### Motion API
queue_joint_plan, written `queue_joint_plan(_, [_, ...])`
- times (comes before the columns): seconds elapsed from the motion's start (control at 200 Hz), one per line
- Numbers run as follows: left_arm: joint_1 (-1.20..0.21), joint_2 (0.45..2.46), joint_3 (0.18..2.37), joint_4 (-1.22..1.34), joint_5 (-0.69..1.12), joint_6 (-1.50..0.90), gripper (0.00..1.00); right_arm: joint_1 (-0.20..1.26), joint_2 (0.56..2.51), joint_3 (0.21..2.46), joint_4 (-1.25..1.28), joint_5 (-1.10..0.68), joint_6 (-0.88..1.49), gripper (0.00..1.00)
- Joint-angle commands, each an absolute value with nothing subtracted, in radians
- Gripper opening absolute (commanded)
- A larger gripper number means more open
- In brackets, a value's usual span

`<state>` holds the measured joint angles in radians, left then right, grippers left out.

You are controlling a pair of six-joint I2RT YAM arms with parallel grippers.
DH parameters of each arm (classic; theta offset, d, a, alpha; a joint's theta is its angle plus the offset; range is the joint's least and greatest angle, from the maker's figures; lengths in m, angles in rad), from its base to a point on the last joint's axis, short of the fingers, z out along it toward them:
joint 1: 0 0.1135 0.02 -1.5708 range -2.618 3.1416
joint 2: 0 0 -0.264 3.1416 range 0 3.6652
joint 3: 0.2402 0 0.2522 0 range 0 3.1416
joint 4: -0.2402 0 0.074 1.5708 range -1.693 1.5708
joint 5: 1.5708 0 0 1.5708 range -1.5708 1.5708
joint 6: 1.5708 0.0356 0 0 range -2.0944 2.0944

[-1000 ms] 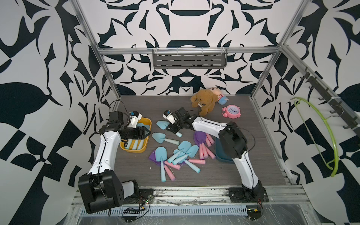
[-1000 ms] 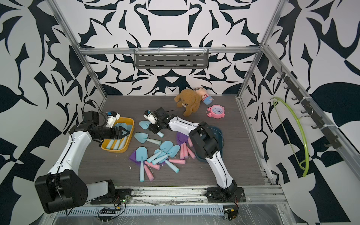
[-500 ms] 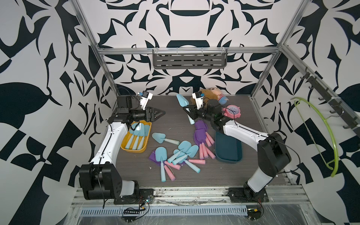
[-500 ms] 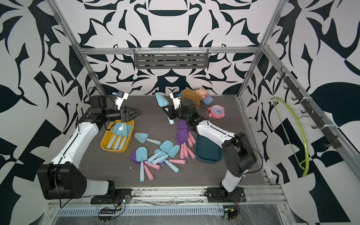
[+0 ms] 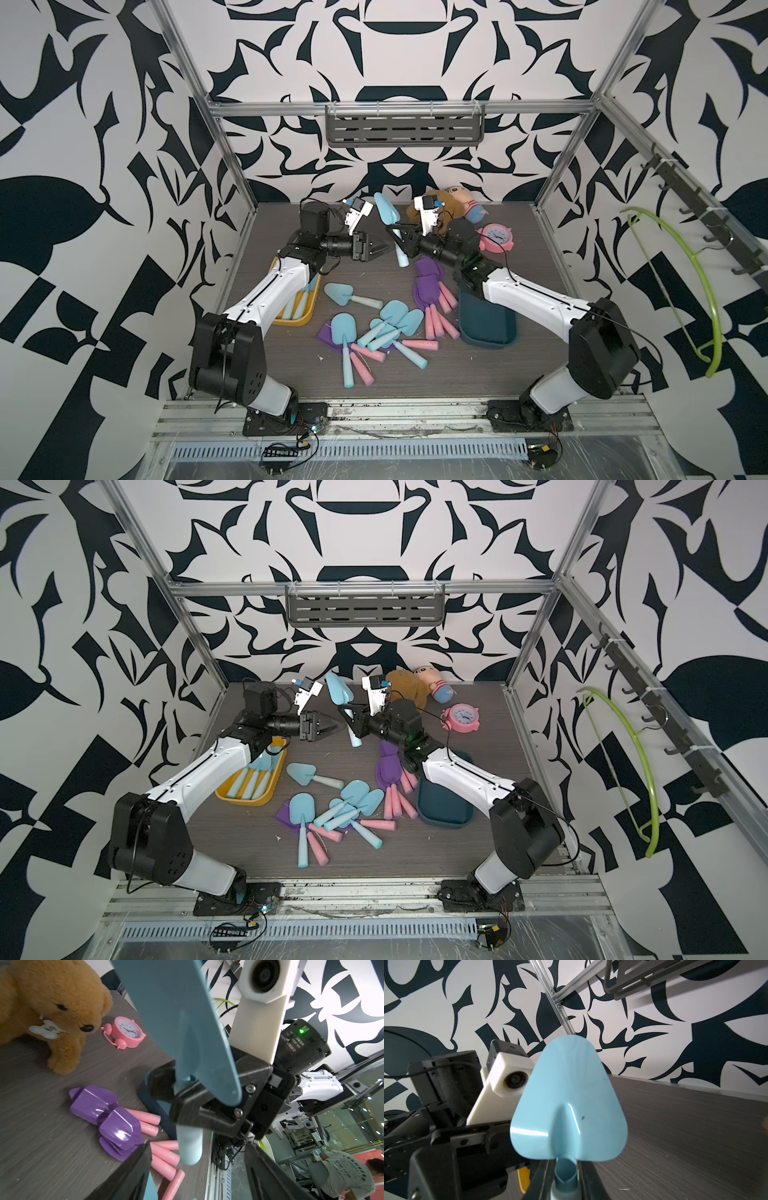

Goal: Sort the small shovels by color and place them into the storage box
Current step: Pick up the shovel from the center of the board.

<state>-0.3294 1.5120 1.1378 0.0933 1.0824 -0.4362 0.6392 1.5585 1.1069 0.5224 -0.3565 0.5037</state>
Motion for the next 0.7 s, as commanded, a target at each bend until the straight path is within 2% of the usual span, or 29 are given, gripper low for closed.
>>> queue_joint_plan(0.0, [-0.352, 1.53, 1.101, 0.205, 1.102, -0.492, 0.77, 0.656, 1.526, 1.149, 0.621, -0.335, 0.529, 0.0])
queue_joint_plan(0.33, [-0.381, 1.533, 1.066, 0.232, 1.093, -0.496, 0.6, 0.661, 1.538, 1.13, 0.707, -0.322, 0.587, 0.0])
queue_joint_plan(0.575, [-0.382, 1.538, 1.046, 0.215, 1.055, -0.478, 0.66, 0.661, 1.539, 1.126, 0.75, -0.326, 0.615, 0.0])
queue_joint_plan(0.695, [-0.382, 1.539, 1.037, 0.266, 1.065, -0.517, 0.6, 0.661, 1.543, 1.118, 0.782, -0.327, 0.642, 0.0])
